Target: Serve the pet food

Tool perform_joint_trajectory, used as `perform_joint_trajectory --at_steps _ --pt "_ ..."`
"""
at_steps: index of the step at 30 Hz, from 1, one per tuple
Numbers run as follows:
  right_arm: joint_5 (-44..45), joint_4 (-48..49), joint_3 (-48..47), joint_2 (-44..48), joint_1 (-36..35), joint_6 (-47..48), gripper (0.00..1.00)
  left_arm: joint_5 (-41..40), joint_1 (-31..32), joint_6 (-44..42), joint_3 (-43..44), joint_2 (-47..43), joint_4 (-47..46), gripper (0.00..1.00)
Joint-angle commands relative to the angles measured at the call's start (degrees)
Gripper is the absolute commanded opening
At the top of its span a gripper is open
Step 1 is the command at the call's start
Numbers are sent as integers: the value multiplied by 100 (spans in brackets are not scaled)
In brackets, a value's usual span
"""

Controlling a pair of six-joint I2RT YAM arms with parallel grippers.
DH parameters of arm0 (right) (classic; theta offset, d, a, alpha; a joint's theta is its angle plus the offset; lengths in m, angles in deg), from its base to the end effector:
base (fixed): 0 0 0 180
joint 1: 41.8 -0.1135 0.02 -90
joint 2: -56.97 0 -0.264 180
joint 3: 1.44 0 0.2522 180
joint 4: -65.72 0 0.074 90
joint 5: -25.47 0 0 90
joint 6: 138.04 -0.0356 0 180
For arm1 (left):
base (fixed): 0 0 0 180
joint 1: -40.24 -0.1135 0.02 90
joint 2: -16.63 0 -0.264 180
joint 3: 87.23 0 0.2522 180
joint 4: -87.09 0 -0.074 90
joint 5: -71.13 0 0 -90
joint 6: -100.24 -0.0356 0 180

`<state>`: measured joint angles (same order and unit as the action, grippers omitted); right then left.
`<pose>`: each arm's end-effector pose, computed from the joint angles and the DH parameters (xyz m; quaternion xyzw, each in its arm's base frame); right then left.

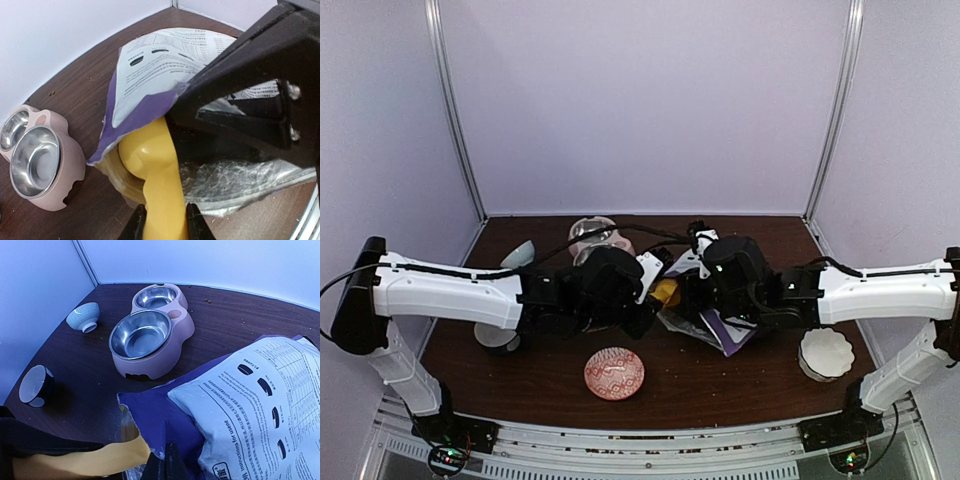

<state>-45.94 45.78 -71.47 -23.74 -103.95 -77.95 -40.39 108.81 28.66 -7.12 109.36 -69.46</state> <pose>0.1586 0.2758 0.2724 -0.1612 0.8458 0.2544 0.4404 0.1456 -0.3352 0.2590 0.2944 0.8290 -0.1859 0.4377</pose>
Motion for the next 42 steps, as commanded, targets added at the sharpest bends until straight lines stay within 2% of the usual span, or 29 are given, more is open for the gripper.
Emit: perform_joint_trajectory --at_steps 1,10,17,27,36,42 --pt "-169 656 -90 125 -143 -75 0 -895 -247 3 342 526 -522 0" --pt "-427 1137 241 134 -80 -320 0 -991 -266 -154 501 1202 -1227 0" --pt "-811 1312 426 118 6 -341 0 -535 -374 -260 339 1460 -1902 0" --pt "-1359 1324 688 323 342 -502 0 1223 -661 -569 125 1672 -2728 0" --pt "-1076 624 317 292 396 -389 0 1150 -679 -510 319 1735 -2386 0" --pt "-710 345 328 475 411 -532 0 2373 -766 -32 501 1823 -1771 0"
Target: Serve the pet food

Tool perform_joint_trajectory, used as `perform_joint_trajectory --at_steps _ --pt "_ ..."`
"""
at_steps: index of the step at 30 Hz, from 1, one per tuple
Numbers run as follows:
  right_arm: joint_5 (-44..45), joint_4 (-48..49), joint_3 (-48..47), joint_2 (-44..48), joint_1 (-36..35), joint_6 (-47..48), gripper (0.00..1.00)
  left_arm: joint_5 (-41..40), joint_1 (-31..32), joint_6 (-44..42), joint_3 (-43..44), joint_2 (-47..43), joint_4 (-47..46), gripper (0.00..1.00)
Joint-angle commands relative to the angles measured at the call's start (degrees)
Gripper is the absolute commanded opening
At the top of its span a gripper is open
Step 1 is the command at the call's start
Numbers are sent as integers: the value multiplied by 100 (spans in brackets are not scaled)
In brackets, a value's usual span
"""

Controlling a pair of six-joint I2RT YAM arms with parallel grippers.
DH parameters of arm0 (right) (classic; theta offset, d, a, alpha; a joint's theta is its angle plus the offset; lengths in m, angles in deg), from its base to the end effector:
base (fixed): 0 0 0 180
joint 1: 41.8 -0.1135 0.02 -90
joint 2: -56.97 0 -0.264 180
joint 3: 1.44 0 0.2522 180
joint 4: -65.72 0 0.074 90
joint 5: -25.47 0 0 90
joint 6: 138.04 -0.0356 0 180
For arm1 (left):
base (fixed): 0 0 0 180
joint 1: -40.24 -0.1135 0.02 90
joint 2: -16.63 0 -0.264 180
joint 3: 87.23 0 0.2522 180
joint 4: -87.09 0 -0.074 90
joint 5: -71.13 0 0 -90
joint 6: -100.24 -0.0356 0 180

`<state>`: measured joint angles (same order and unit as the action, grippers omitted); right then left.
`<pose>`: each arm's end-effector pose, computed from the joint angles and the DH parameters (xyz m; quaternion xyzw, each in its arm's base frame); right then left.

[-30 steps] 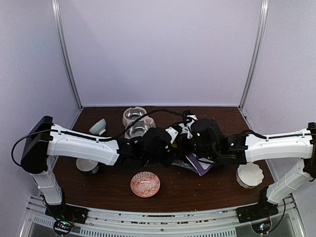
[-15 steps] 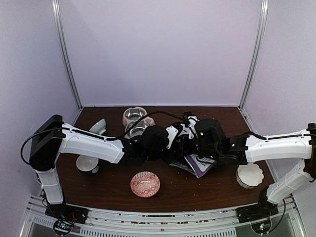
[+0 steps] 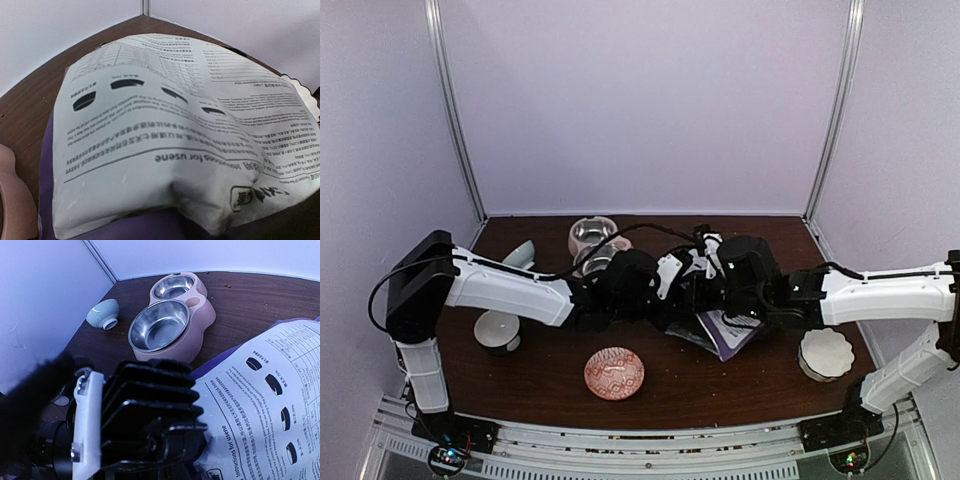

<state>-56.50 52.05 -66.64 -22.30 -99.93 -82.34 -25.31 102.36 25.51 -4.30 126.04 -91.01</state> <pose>0.1691 0.2625 0.2607 -0.1409 0.8430 0.3308 0.4001 0.2045 -0.3780 0.1981 0.3145 0.7983 -0.2821 0.4293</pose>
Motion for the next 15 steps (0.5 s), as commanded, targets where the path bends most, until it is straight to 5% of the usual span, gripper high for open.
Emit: perform_joint_trajectory --at_steps 1,7,15 --pt "396 -333 -156 359 18 -114 0 1013 -122 325 299 160 585 0" --pt "504 -462 -217 418 46 -290 0 1990 -275 822 674 245 1179 0" --pt "682 -823 -287 658 113 -479 0 3607 -743 1873 545 243 801 0"
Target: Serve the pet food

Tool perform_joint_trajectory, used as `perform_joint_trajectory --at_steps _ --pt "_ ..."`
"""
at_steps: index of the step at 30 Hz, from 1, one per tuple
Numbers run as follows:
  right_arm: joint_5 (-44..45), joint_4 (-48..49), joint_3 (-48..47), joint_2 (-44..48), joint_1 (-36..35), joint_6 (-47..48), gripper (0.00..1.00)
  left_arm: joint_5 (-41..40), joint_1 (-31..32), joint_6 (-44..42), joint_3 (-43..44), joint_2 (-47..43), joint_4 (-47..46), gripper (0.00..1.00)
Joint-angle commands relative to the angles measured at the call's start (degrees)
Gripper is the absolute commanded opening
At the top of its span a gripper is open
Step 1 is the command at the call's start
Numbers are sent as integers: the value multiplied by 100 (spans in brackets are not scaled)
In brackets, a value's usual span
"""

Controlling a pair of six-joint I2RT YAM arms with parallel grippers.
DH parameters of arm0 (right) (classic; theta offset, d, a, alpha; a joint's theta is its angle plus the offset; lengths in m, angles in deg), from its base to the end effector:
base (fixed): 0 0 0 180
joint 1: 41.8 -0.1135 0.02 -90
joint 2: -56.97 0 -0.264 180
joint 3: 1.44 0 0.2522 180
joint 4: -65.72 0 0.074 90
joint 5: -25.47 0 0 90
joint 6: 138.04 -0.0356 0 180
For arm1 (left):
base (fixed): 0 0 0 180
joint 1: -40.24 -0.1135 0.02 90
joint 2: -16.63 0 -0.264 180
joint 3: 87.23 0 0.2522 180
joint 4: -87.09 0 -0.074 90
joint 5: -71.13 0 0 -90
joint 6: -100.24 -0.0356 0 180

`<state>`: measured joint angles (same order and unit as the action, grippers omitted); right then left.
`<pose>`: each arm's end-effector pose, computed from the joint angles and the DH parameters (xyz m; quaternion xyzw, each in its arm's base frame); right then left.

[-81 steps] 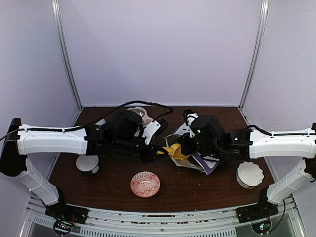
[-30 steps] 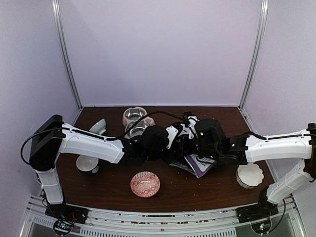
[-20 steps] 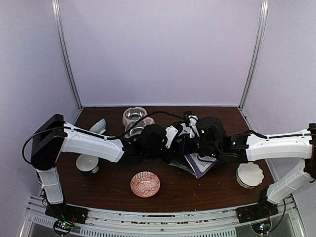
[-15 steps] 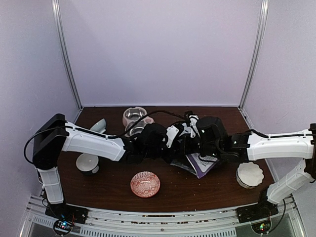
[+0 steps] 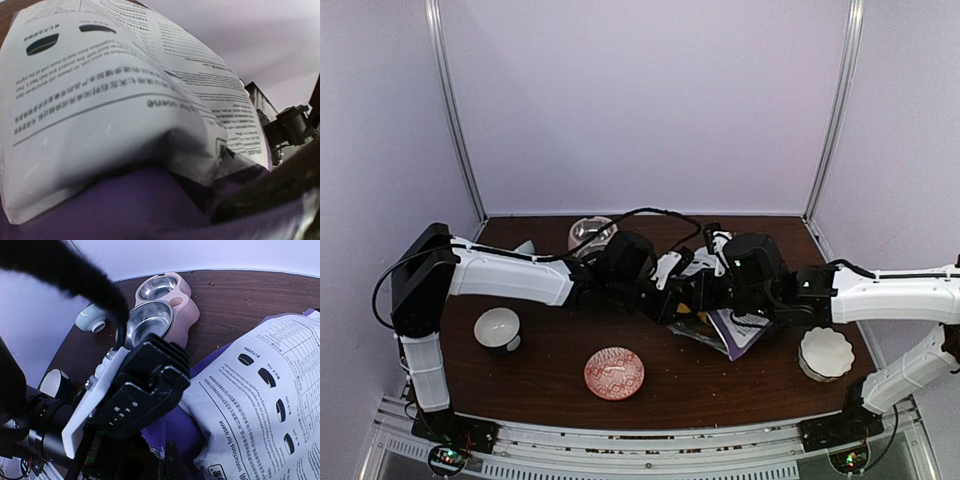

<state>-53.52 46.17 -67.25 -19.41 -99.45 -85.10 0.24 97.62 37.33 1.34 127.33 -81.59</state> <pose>0.1663 0.2498 0.2691 -0.1070 0.8572 0.3091 0.3977 0.2256 -0.3741 0.2061 0.3028 0.8178 -0.4222 0.2476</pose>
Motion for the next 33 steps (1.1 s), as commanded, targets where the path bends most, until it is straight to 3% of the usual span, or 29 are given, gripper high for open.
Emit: perform_joint_trajectory --at_steps 1,5,17,26,33 --pt "399 -290 -234 396 69 -257 0 1187 -302 840 -49 100 -247 0" --pt "463 -441 -235 508 100 -459 0 1548 -445 1465 -300 -84 -735 0" --pt "632 -656 -235 780 114 -698 0 1412 -991 3162 -1533 -1004 -2245 0" --pt "731 -671 -242 916 124 -771 0 1521 -1187 3312 -1913 -1525 -2289 0" --pt "772 -723 -294 1093 183 -832 0 2040 -1294 3523 -2327 -1820 -2663 0"
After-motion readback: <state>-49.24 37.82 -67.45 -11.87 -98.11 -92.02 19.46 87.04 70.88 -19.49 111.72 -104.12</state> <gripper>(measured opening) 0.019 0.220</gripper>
